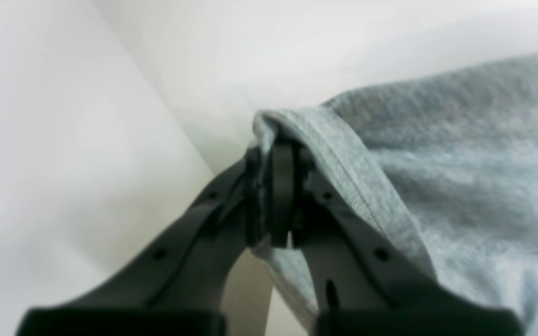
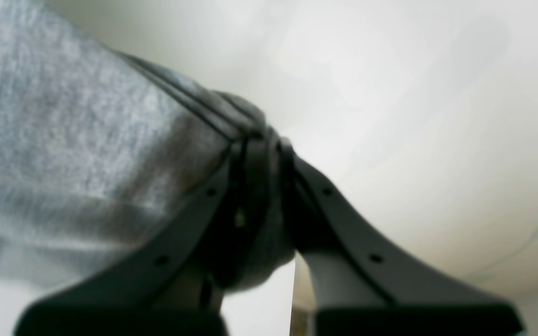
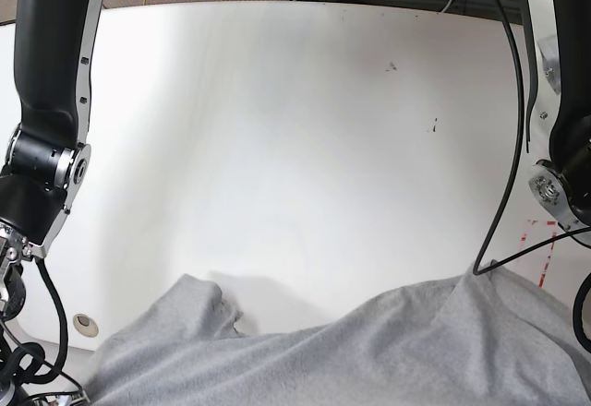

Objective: Fold the T-shirt properly
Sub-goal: 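Lift the shirt high with both grippers, stretching it between them, then swing the shirt forward and lay it flat on the table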

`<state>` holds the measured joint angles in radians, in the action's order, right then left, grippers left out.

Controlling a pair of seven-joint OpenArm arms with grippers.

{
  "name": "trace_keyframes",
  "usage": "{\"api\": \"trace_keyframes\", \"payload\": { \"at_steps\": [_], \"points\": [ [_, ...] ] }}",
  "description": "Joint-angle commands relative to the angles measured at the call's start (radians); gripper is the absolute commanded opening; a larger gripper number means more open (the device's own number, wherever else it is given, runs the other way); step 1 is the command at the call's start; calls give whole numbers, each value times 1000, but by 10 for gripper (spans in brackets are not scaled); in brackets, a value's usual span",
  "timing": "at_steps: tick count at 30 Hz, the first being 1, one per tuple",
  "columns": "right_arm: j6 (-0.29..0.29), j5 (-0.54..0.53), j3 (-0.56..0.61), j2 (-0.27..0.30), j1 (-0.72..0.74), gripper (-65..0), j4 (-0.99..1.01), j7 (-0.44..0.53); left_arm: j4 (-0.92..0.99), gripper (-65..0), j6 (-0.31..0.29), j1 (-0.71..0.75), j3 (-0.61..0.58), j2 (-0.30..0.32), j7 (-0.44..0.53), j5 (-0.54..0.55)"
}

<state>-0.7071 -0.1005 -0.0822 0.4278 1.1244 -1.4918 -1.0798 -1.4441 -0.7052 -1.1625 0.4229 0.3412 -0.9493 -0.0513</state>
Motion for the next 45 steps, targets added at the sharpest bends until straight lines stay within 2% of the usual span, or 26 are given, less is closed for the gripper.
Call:
{"api": "trace_keyframes", "payload": {
  "at_steps": [1,6,12,19,29,37,45],
  "points": [
    [9,9,-8,10,-10,-650,-33,17,-7,-650,7,-14,1,8,17,5],
    [9,6,-67,10,-155,-650,-134,17,-33,-650,7,92,3,8,17,6],
    [9,0,-167,-1,-413,-650,-274,20,-105,-650,7,270,23,8,17,20],
    [9,0,-298,-96,-703,-650,-367,31,-202,-650,7,543,98,8,17,120],
    [9,0,-390,-188,-1096,-650,-398,224,-300,-650,7,950,195,3,20,239],
    [9,0,-425,-255,-1314,-650,-402,318,-298,-650,7,1163,258,2,22,296],
    [9,0,-425,-258,-1437,-650,-404,324,-297,-650,7,1285,308,2,23,308]
  ]
}}
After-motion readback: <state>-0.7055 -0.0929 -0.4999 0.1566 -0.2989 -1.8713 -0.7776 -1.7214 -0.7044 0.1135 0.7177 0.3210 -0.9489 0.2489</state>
